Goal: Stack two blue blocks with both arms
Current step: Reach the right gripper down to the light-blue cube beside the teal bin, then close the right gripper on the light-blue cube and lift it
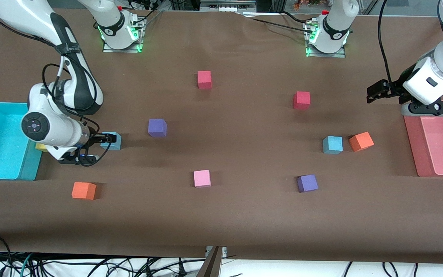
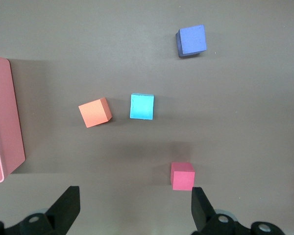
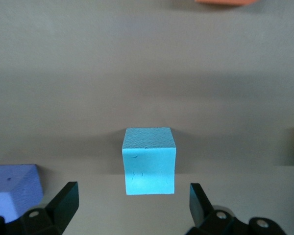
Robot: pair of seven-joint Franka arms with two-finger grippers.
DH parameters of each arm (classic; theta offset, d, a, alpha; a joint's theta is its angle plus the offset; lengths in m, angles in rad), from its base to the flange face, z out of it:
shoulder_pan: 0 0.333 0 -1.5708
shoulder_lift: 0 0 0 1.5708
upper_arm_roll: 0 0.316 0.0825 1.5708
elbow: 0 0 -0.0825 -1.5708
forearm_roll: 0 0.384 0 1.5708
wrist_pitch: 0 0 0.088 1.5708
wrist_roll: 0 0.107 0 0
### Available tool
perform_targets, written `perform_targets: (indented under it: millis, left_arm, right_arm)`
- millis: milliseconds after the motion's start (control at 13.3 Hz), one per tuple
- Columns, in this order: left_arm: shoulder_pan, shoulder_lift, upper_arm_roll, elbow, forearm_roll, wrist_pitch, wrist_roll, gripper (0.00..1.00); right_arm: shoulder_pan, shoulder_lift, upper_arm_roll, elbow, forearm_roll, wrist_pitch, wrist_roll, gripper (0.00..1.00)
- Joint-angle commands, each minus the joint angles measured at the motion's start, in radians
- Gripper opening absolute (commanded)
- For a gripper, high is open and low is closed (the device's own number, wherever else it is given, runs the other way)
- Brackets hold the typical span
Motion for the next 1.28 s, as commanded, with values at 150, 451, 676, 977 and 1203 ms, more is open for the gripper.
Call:
perform_targets:
  millis: [150, 451, 676, 977, 1203]
  left_arm:
    - [0.007, -0.02, -0.002, -0.021, 0.004, 0.015, 0.023, 1.0]
    - [0.007, -0.02, -0.002, -0.021, 0.004, 0.015, 0.023, 1.0]
    - [0.007, -0.02, -0.002, -0.021, 0.004, 0.015, 0.023, 1.0]
    - [0.007, -0.02, -0.002, -0.021, 0.004, 0.015, 0.023, 1.0]
    - [0.007, -0.02, -0.002, -0.021, 0.004, 0.015, 0.023, 1.0]
  right_arm:
    - [-0.012, 0.028, 0.001, -0.03, 0.016, 0.024, 0.017, 1.0]
    - [-0.015, 0.064, -0.001, -0.028, 0.018, 0.041, 0.017, 1.0]
    - [-0.015, 0.084, -0.001, -0.024, 0.016, 0.043, 0.014, 1.0]
    - [-0.021, 0.111, -0.002, -0.02, 0.016, 0.043, 0.001, 0.99]
    - [-0.032, 0.119, -0.001, -0.02, 0.016, 0.046, -0.003, 0.31]
